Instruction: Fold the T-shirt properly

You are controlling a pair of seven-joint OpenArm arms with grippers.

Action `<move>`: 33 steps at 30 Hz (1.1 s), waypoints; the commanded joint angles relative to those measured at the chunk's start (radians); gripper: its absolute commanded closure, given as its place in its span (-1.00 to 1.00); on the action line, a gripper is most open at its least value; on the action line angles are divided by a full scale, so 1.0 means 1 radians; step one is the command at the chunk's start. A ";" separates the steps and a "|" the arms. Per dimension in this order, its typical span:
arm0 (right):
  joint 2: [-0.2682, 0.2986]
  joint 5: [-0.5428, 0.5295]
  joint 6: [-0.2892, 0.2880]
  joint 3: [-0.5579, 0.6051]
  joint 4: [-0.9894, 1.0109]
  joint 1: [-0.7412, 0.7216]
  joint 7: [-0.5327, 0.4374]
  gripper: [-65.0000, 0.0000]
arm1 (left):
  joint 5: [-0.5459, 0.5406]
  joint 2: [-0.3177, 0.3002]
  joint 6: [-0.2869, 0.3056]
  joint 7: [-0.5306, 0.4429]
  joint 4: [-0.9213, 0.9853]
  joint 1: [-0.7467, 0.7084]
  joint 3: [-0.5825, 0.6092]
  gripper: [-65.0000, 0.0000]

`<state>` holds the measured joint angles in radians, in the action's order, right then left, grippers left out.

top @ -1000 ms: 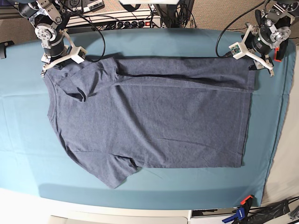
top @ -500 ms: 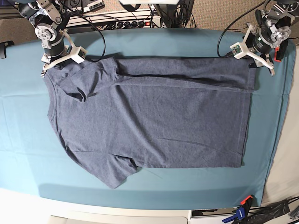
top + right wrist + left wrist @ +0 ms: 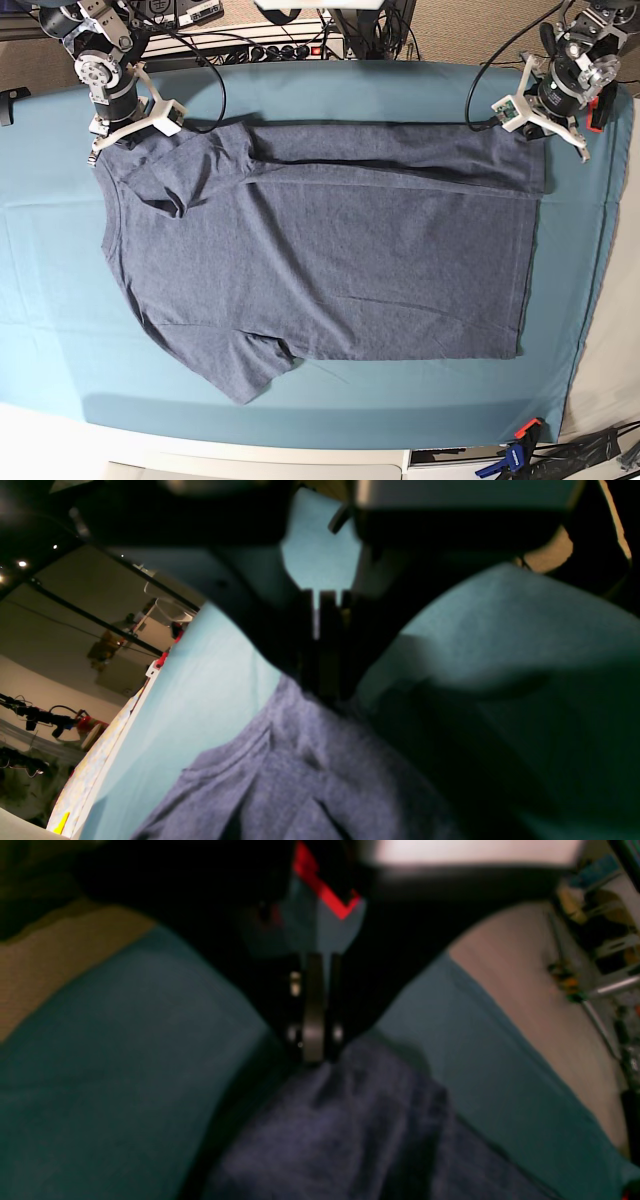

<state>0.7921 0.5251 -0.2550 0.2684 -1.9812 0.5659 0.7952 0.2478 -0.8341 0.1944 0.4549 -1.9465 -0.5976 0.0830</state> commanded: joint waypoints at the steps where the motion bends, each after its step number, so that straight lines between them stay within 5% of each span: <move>1: 0.014 0.014 0.013 -0.008 -0.011 0.000 -0.004 1.00 | -0.003 -0.017 -0.013 0.003 -0.022 0.002 -0.009 1.00; 33: 0.020 0.149 0.105 -0.008 -0.016 0.242 0.046 1.00 | -0.004 -0.045 0.012 0.133 -0.121 -0.159 -0.009 1.00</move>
<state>0.7952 0.6582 -0.1604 0.2684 -1.9823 0.8009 0.8230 0.2390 -0.8623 0.2138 0.5797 -2.0506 -0.7513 0.0822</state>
